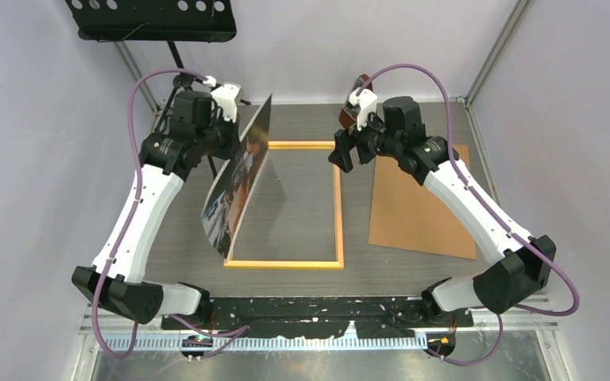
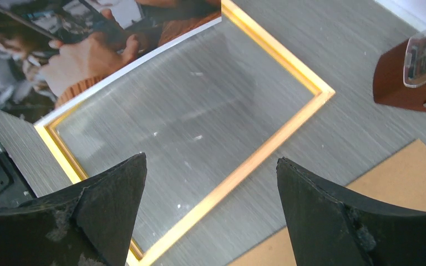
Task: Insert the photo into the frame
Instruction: Turn over the photo from the photo frame.
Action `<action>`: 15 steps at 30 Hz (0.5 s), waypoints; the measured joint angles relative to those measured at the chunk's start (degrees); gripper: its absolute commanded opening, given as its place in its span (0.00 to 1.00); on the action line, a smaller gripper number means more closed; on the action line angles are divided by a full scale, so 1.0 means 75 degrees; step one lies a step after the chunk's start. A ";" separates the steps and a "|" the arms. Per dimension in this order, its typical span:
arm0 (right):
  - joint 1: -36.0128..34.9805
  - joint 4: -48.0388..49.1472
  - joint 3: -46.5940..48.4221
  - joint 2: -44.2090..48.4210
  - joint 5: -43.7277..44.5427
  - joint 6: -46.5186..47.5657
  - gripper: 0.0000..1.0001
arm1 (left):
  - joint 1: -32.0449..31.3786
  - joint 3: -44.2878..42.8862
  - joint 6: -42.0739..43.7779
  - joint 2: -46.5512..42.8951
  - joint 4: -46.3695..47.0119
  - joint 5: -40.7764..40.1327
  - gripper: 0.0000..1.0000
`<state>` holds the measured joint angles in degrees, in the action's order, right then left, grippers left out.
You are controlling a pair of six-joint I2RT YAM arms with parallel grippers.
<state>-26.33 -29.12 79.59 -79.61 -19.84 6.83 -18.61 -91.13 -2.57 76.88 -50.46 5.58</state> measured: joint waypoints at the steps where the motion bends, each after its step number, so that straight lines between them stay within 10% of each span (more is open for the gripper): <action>1: 0.0000 0.0067 -0.0003 0.0000 -0.0029 -0.0064 0.93 | -0.0003 0.0000 0.0006 -0.0023 0.0000 -0.0003 0.00; 15: -0.0020 0.3214 -0.0495 -0.0944 -0.1355 -0.3179 0.94 | -0.1119 0.0490 -0.0997 0.0347 0.0551 0.0152 0.00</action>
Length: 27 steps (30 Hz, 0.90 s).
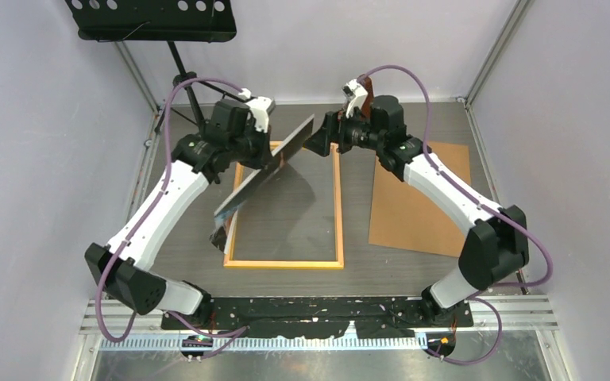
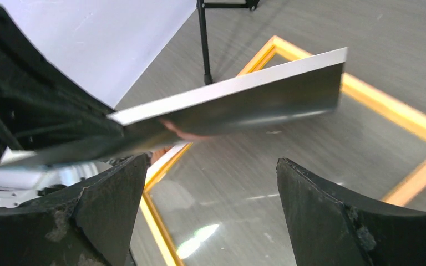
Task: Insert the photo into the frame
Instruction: Turn over the photo from the photo frame.
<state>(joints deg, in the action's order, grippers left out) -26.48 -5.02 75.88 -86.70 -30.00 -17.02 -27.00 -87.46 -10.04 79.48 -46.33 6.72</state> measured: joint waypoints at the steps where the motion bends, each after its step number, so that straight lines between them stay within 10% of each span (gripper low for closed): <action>1: 0.0000 0.0259 -0.0076 -0.0181 -0.0082 -0.0306 0.94 | -0.0137 0.0044 -0.0082 0.0128 0.0070 0.0009 0.00; 27: 0.0562 0.1580 -0.2489 0.0102 0.0562 -0.3722 0.92 | -0.2116 0.0455 -0.1498 0.1431 0.1323 0.0079 0.00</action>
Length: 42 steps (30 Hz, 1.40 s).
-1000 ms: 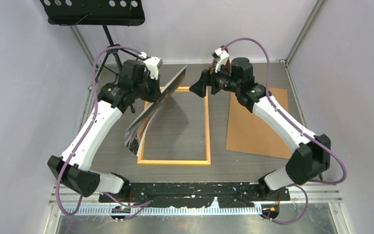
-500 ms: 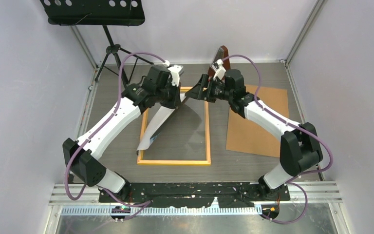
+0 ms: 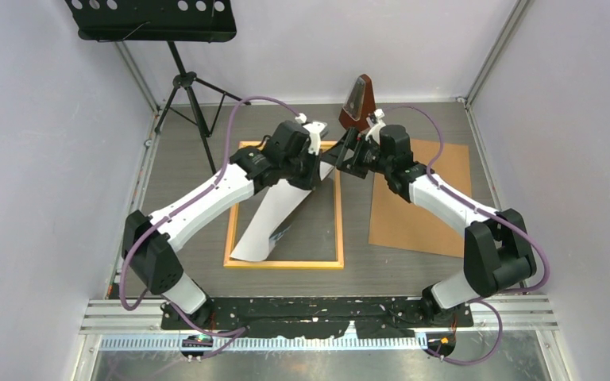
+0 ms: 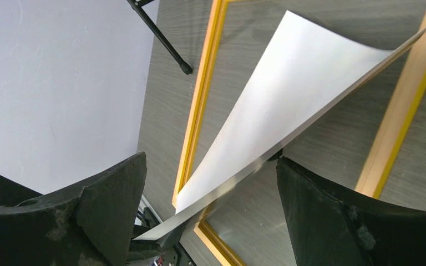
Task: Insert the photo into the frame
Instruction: Turn over the photo from the photo frame.
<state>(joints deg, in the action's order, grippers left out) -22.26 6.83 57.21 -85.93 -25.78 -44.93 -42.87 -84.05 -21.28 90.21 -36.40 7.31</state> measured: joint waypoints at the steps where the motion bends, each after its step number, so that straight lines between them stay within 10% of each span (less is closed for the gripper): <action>1: 0.0000 -0.0006 -0.0108 0.0070 0.0044 0.0003 0.92 | -0.0047 0.0000 -0.0047 0.0061 0.0058 -0.0003 0.00; 10: 0.0087 -0.0105 -0.0705 0.0297 0.0274 0.0085 0.78 | -0.0335 -0.0003 -0.0233 0.0647 0.0504 -0.0035 0.02; 30: 0.0338 -0.0026 -0.1300 0.0070 0.0726 0.0586 0.52 | -0.0484 -0.0023 -0.0545 0.1005 0.0755 0.0178 0.63; 42: 0.0525 0.0239 -0.1067 -0.1137 0.0627 0.1317 0.30 | 0.0283 0.0772 -0.0160 0.0259 0.0839 0.0178 0.65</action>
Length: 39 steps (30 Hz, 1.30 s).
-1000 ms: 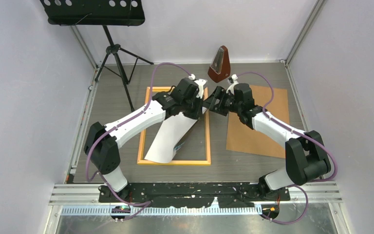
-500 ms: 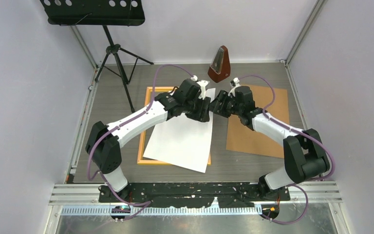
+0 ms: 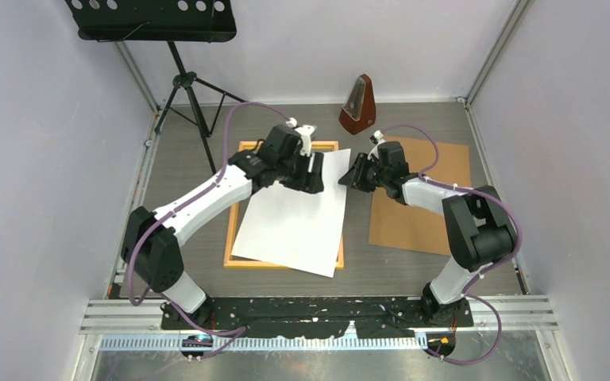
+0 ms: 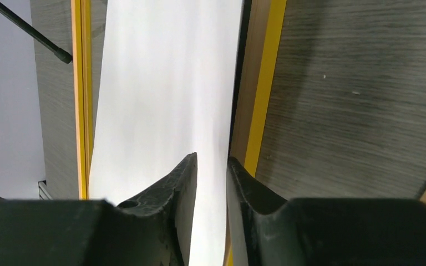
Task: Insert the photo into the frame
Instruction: Turn over the photo from the photo frame.
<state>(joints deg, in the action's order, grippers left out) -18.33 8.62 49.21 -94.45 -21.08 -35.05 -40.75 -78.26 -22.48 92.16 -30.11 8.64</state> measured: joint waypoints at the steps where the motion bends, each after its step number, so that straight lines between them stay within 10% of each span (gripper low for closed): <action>1: 0.0003 0.0067 0.0055 -0.0140 -0.0035 0.0067 0.26 | 0.0140 0.0076 0.0038 -0.0096 -0.0003 0.0012 0.65; 7: 0.0020 0.0562 0.0146 -0.0644 -0.0323 0.0245 0.06 | 0.0956 0.0545 0.0242 -0.0583 0.0023 0.0172 0.66; 39: -0.0009 -0.0108 0.2244 -0.2116 -0.1064 0.0991 0.06 | 0.2063 0.1142 0.0877 -0.1562 0.0032 0.0391 0.65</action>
<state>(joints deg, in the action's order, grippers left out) -18.39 7.81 66.04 -110.32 -29.06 -27.62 -25.28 -69.69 -15.90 80.44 -29.87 11.57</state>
